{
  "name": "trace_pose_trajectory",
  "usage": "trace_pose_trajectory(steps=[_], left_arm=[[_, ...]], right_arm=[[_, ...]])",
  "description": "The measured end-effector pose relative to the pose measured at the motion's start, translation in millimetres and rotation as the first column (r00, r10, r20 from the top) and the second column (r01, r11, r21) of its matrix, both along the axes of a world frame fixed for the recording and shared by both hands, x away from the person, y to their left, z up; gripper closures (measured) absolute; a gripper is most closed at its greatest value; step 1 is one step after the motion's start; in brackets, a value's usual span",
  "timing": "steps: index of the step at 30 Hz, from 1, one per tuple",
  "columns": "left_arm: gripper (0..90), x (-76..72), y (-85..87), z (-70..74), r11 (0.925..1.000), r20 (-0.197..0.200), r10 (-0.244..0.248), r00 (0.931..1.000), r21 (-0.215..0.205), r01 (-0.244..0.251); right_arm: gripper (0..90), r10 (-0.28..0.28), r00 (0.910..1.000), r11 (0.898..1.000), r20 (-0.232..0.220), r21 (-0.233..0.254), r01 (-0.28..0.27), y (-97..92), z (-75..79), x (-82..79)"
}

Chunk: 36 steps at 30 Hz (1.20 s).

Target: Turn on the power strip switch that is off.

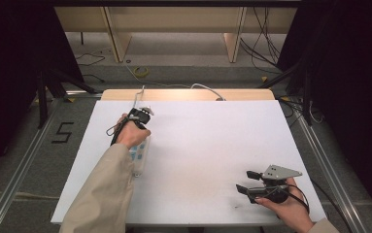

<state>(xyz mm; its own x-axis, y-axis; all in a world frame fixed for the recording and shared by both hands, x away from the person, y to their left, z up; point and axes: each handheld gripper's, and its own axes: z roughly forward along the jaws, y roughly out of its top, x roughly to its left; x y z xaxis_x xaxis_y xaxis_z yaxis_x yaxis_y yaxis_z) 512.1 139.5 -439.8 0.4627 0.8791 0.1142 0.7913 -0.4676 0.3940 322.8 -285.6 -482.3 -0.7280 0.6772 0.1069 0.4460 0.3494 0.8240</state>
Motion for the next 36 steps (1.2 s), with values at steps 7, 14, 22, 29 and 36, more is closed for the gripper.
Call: trace_pose_trajectory(steps=[7, 14, 22, 29, 36], left_arm=[[89.5, -1.7, 5.2, 0.7, 0.9995, 0.008, 0.008, 0.9999, -0.031, -0.008], [83.2, -6.6, 9.5, 6.8, 0.9977, 0.048, 0.007, 0.9988, -0.068, -0.003], [73.7, -17.8, 14.0, 16.1, 0.9891, 0.092, 0.004, 0.9958, -0.147, 0.01], [63.1, -30.5, 17.7, 19.5, 0.9728, 0.136, -0.004, 0.9907, -0.229, 0.035], [51.1, -50.0, 16.8, 19.6, 0.961, 0.187, -0.022, 0.9821, -0.267, 0.072]], right_arm=[[31.8, -0.001, 1.0, 1.0, 0.0, 0.0, 0.001, -0.3, 0.0, 0.1], [31.8, -0.004, 1.0, 1.0, -0.004, -0.001, 0.004, -0.3, -0.1, 0.0], [31.8, -0.004, 1.0, 1.0, -0.002, -0.002, 0.004, -0.3, -0.2, 0.1], [31.8, -0.004, 1.0, 1.0, -0.001, -0.002, 0.004, -0.3, -0.5, 0.2], [31.8, -0.003, 1.0, 1.0, -0.001, -0.006, 0.003, -0.5, -0.7, 0.1]])
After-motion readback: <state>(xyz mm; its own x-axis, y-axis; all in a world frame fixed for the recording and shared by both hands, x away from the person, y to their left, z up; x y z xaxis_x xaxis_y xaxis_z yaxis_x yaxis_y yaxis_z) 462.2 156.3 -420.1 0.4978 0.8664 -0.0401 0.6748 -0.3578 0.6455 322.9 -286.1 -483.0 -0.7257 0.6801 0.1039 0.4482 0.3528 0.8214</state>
